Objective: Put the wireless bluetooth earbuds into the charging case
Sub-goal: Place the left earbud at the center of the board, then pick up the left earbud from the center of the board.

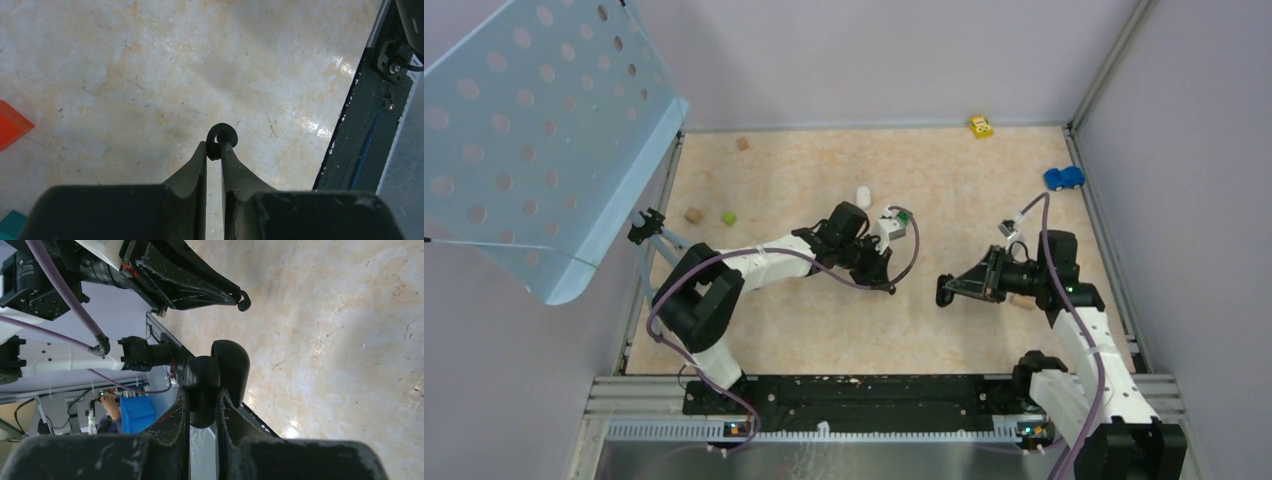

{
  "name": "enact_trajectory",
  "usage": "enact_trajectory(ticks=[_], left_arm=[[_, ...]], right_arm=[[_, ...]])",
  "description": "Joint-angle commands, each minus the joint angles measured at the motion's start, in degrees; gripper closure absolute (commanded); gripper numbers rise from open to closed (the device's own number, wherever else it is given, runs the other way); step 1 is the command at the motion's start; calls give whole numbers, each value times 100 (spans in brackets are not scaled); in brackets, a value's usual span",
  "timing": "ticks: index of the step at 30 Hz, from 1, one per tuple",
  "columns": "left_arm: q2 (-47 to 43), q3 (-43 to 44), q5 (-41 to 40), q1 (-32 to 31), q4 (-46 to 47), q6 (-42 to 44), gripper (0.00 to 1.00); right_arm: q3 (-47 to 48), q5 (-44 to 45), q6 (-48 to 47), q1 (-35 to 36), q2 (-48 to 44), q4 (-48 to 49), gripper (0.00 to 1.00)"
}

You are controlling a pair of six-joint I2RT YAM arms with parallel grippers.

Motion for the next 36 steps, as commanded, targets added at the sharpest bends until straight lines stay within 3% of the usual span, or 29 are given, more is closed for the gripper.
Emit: enact_trajectory(ticks=[1, 8, 11, 15, 19, 22, 28, 31, 36], left_arm=[[154, -128, -49, 12, 144, 175, 100], [448, -64, -568, 12, -22, 491, 95], [617, 241, -885, 12, -329, 551, 82], [851, 899, -1586, 16, -1103, 330, 55], [604, 1179, -1833, 12, -1535, 228, 49], [195, 1203, -1930, 12, -1649, 60, 46], [-312, 1232, -2427, -44, -1770, -1251, 51], [-355, 1341, -3374, -463, -1928, -1722, 50], [53, 1662, -4881, -1205, -2344, -2227, 58]], right_arm=[[-193, -196, -189, 124, -44, 361, 100], [-313, -80, -225, 124, 167, 469, 100], [-261, -42, -208, 129, 186, 476, 100], [-194, 49, -210, 123, 182, 407, 100], [-80, 80, -231, 126, 177, 357, 100], [-8, 97, -229, 128, 217, 358, 100], [166, 164, -235, 123, 325, 402, 100], [266, 195, -268, 123, 330, 434, 100], [331, 218, -277, 129, 426, 453, 100]])
